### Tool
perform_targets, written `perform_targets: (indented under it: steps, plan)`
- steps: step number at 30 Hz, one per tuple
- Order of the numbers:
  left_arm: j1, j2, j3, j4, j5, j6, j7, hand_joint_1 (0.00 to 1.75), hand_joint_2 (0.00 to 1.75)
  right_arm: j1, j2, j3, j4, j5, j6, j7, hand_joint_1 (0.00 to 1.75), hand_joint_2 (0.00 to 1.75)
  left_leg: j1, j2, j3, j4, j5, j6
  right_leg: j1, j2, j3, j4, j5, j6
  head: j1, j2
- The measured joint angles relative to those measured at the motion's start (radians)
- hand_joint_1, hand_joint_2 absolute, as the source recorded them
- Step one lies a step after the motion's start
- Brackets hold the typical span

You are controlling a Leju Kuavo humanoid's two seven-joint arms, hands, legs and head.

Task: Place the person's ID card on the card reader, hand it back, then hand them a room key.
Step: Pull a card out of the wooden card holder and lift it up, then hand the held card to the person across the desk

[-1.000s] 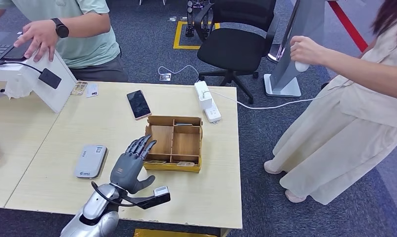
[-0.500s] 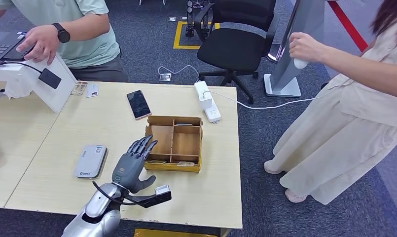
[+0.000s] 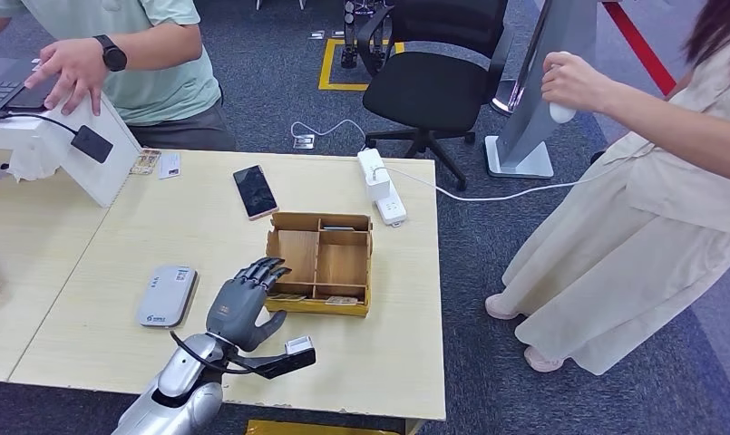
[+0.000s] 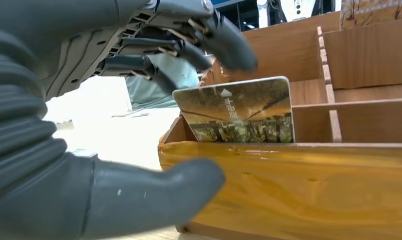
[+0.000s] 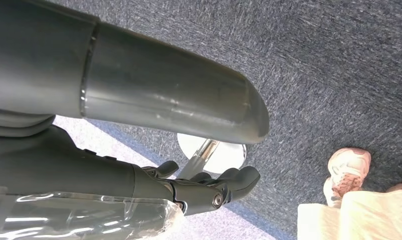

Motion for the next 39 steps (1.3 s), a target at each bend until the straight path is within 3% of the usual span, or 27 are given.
perform_targets:
  steps: [4,15,20,26,39]
  plan:
    - [0.0,0.0,0.0,-0.003,0.007,0.003,-0.002,1.53,1.75,0.0,0.0,0.0,0.0,-0.001,0.0,0.0,0.0,0.0,0.0,0.0,0.0,0.0,0.0,0.0,0.0,0.0,0.0,0.0,0.0,0.0,0.0,0.0]
    - [0.02,0.001,0.016,-0.052,0.026,0.019,-0.019,1.58,1.75,0.001,0.0,0.0,0.0,-0.013,-0.01,0.001,0.0,0.0,0.0,0.0,0.0,0.0,0.0,0.0,0.0,0.0,0.0,0.0,0.0,0.0,0.0,0.0]
    - [0.03,0.001,0.018,-0.07,0.03,0.019,-0.02,1.48,1.75,0.001,0.0,0.0,0.0,-0.017,-0.013,0.001,0.0,0.0,0.0,0.0,0.0,0.0,0.0,0.0,0.0,0.0,0.0,0.0,0.0,0.0,0.0,0.0]
    - [0.041,0.002,0.022,-0.103,0.04,0.017,-0.028,1.74,1.75,0.002,0.0,0.0,0.0,-0.016,-0.015,0.007,0.0,0.0,0.0,0.0,0.0,0.0,0.0,0.0,0.0,0.0,0.0,0.0,0.0,0.0,0.0,0.0]
    - [-0.003,0.023,0.067,-0.146,0.069,0.026,-0.034,1.75,1.75,0.004,-0.003,0.004,0.0,-0.003,-0.013,0.025,0.0,0.0,0.0,0.0,0.0,0.0,0.0,0.0,0.0,0.0,0.0,0.0,0.0,0.0,0.0,0.0]
